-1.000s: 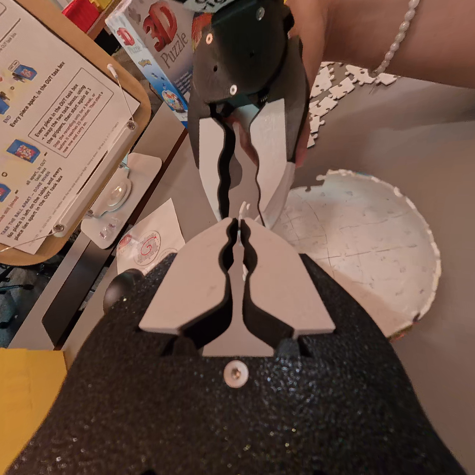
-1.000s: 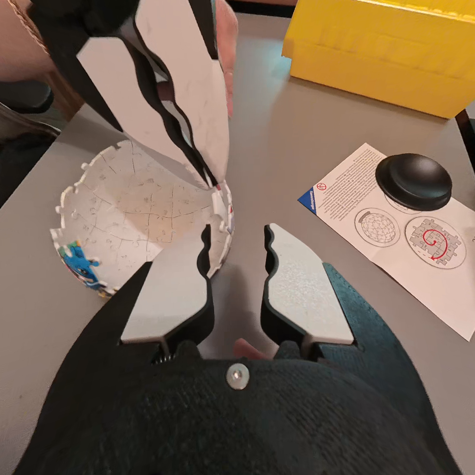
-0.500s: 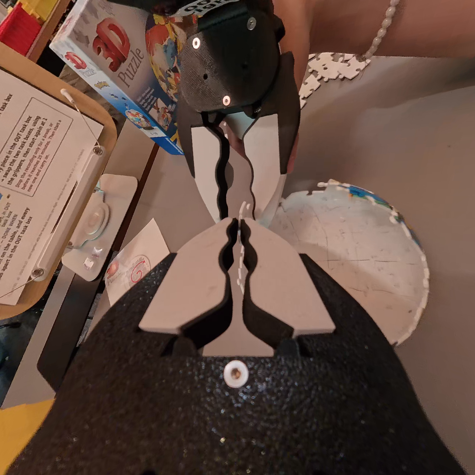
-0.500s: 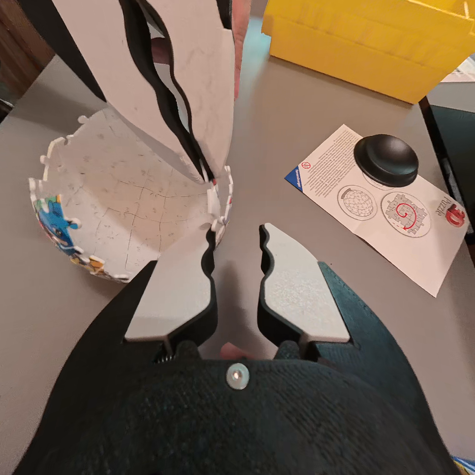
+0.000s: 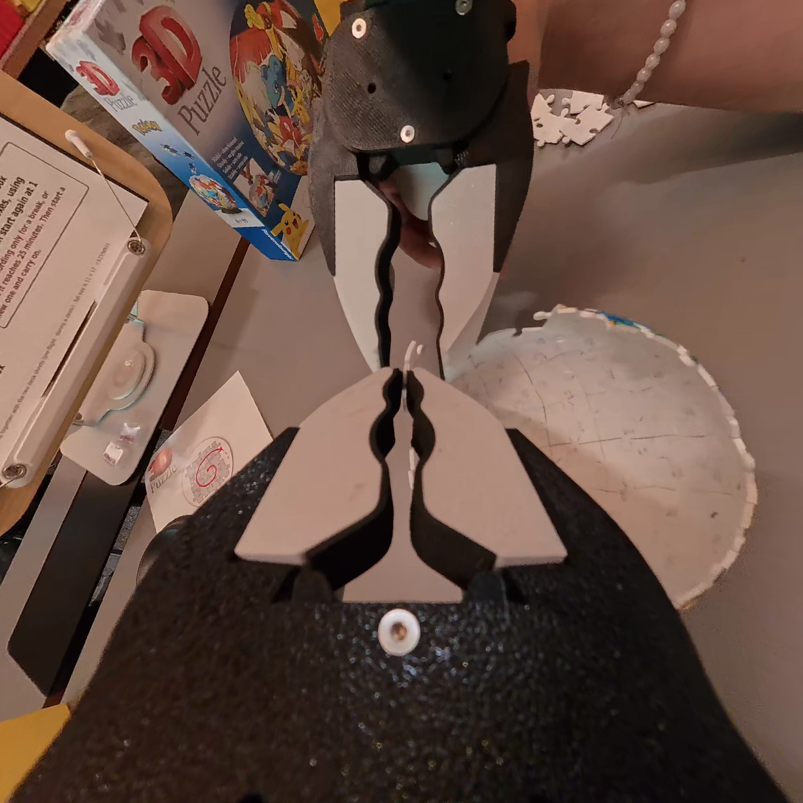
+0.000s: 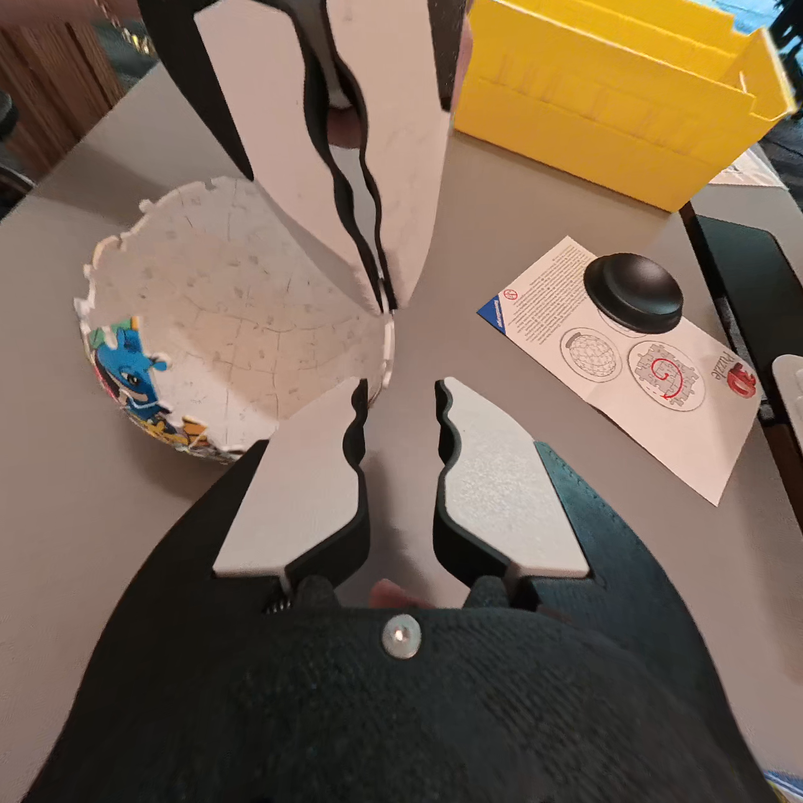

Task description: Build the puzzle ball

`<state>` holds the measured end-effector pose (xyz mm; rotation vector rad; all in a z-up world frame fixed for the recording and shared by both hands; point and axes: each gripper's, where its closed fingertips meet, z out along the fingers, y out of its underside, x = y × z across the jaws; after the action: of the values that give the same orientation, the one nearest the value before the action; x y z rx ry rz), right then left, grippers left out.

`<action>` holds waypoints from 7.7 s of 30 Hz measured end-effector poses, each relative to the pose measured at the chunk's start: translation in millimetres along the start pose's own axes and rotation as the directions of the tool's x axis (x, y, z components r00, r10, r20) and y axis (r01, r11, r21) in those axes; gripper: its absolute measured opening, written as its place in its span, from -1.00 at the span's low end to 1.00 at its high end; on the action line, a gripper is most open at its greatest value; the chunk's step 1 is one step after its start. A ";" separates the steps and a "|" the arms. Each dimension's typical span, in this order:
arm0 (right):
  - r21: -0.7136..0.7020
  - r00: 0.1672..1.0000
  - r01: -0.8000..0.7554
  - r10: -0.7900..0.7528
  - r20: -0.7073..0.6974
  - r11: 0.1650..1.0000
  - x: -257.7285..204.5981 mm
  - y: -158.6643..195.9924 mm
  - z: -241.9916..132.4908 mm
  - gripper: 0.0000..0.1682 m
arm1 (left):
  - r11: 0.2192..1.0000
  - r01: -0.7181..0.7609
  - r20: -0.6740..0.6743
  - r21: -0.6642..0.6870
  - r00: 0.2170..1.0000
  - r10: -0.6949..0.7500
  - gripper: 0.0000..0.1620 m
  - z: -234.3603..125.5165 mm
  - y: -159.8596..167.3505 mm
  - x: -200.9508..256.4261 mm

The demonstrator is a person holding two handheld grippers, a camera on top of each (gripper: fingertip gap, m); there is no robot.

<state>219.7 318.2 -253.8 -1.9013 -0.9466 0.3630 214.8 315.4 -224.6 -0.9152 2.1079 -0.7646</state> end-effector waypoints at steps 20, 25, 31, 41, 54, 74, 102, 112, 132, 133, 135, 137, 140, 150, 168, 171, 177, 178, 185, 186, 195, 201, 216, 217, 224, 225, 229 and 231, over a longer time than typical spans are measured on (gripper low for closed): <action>-0.029 0.996 0.090 -0.090 0.003 0.996 -5.8 0.4 17.6 -0.65 | 0.999 0.045 -0.024 0.030 0.999 -0.044 -0.98 -5.4 9.3 1.2; -0.041 0.995 0.097 -0.098 -0.008 0.994 -3.3 3.1 19.5 -0.75 | 0.996 0.047 -0.040 0.074 0.998 -0.044 -0.98 -10.2 2.7 4.1; -0.026 0.994 0.107 -0.107 0.004 0.994 -5.2 1.5 19.3 -0.74 | 0.999 0.033 -0.041 0.036 0.999 -0.031 -0.98 -5.8 11.7 3.4; 0.029 0.997 0.071 -0.072 0.033 0.997 -8.7 -4.8 19.5 -0.68 | 0.998 0.033 -0.042 0.052 0.999 -0.031 -0.98 -2.8 14.8 -0.2; 0.029 0.996 0.085 -0.085 -0.002 0.996 -2.1 -3.9 19.9 -0.75 | 0.998 0.012 -0.072 0.063 0.997 -0.007 -0.98 -2.8 18.7 -2.2; 0.005 0.998 0.036 -0.036 0.047 0.999 -7.8 -5.5 22.1 -0.56 | 0.993 0.054 0.080 0.103 0.995 -0.062 -0.98 -38.1 5.9 9.8; -0.004 0.982 0.078 -0.076 0.171 0.997 4.7 -32.6 36.8 -0.54 | 0.990 0.107 0.131 0.093 0.984 -0.119 -0.98 -25.4 30.5 -5.3; -0.104 0.972 0.136 -0.112 0.207 0.985 -1.0 -26.5 52.4 -0.73 | 0.996 0.092 0.191 -0.019 0.978 -0.087 -0.98 -29.7 42.8 -6.0; -0.157 0.966 0.160 -0.122 0.230 0.974 -1.2 -26.6 59.3 -0.93 | 0.984 0.173 0.213 -0.043 0.964 -0.160 -0.98 -32.3 48.4 -8.5; -0.160 0.965 0.164 -0.125 0.232 0.973 -1.4 -26.4 59.8 -0.92 | 0.983 0.178 0.211 -0.043 0.963 -0.165 -0.98 -32.1 48.7 -7.9; -0.168 0.964 0.173 -0.131 0.232 0.970 -1.0 -25.2 60.8 -0.90 | 0.982 0.184 0.220 -0.050 0.961 -0.168 -0.98 -31.7 50.0 -7.7; -0.178 0.962 0.174 -0.129 0.240 0.968 -1.8 -23.8 61.4 -0.94 | 0.981 0.186 0.226 -0.054 0.959 -0.169 -0.98 -30.9 51.1 -7.8; -0.176 0.962 0.177 -0.133 0.237 0.968 -1.3 -24.0 61.7 -0.95 | 0.979 0.195 0.232 -0.053 0.956 -0.177 -0.98 -31.2 51.7 -8.5; -0.203 0.966 0.205 -0.165 0.197 0.957 3.4 -22.0 63.0 -0.97 | 0.980 0.182 0.259 -0.084 0.953 -0.155 -0.97 -30.0 55.0 -8.9; -0.197 0.973 0.157 -0.118 0.197 0.968 1.5 -23.8 63.0 -0.97 | 0.846 0.469 0.079 -0.255 0.882 -0.465 -0.89 -24.1 70.7 1.4; -0.203 0.974 0.151 -0.111 0.199 0.967 2.5 -22.6 63.0 -0.96 | 0.815 0.491 0.061 -0.307 0.865 -0.498 -0.92 -22.2 73.0 1.3; -0.207 0.975 0.149 -0.108 0.196 0.967 4.4 -21.5 64.1 -0.94 | 0.790 0.470 0.061 -0.393 0.871 -0.488 -0.98 -21.7 76.7 -2.3; -0.211 0.974 0.160 -0.120 0.192 0.964 5.1 -20.5 64.2 -0.92 | 0.785 0.477 0.061 -0.395 0.866 -0.496 -0.98 -21.0 75.9 -2.4; -0.180 0.978 0.162 -0.134 0.157 0.970 13.8 -24.1 60.7 -0.69 | 0.777 0.483 0.078 -0.403 0.864 -0.497 -0.98 -19.2 74.0 -3.5; -0.172 0.978 0.159 -0.131 0.162 0.972 13.8 -25.5 60.4 -0.71 | 0.779 0.482 0.079 -0.402 0.865 -0.495 -0.98 -19.1 73.6 -3.5; -0.182 0.954 0.266 -0.232 0.189 0.947 7.1 -25.9 61.5 -0.96 | 0.782 0.473 0.102 -0.405 0.874 -0.476 -0.96 -20.2 74.1 -4.7; -0.177 0.944 0.312 -0.284 0.168 0.933 6.8 -27.2 60.8 -0.94 | 0.784 0.470 0.106 -0.405 0.876 -0.470 -0.97 -21.3 73.1 -4.4; -0.133 0.954 0.276 -0.253 0.163 0.952 10.0 -30.6 46.8 -0.94 | 0.794 0.442 0.114 -0.417 0.892 -0.437 -0.98 -20.8 71.2 -5.3; -0.141 0.949 0.291 -0.268 0.164 0.946 9.5 -29.2 48.0 -0.94 | 0.794 0.439 0.117 -0.420 0.894 -0.433 -0.98 -20.6 71.2 -5.5; -0.196 0.934 0.352 -0.330 0.138 0.915 12.0 -22.3 52.6 -0.87 | 0.798 0.421 0.131 -0.432 0.904 -0.406 -0.98 -19.3 71.1 -6.5; -0.207 0.932 0.359 -0.337 0.136 0.910 12.6 -21.1 53.0 -0.85 | 0.798 0.420 0.131 -0.433 0.905 -0.405 -0.98 -19.1 71.0 -6.6; -0.234 0.933 0.356 -0.331 0.141 0.905 14.7 -19.5 53.8 -0.79 | 0.799 0.424 0.131 -0.427 0.903 -0.409 -0.98 -17.6 69.5 -6.8; -0.225 0.932 0.355 -0.324 0.162 0.907 12.7 -20.2 54.6 -0.82 | 0.796 0.432 0.129 -0.423 0.899 -0.419 -0.98 -17.5 69.4 -6.8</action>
<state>186.1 366.6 -262.6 -1.9049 -1.4394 0.1551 179.0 364.8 -262.7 -1.6845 2.1103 -0.4741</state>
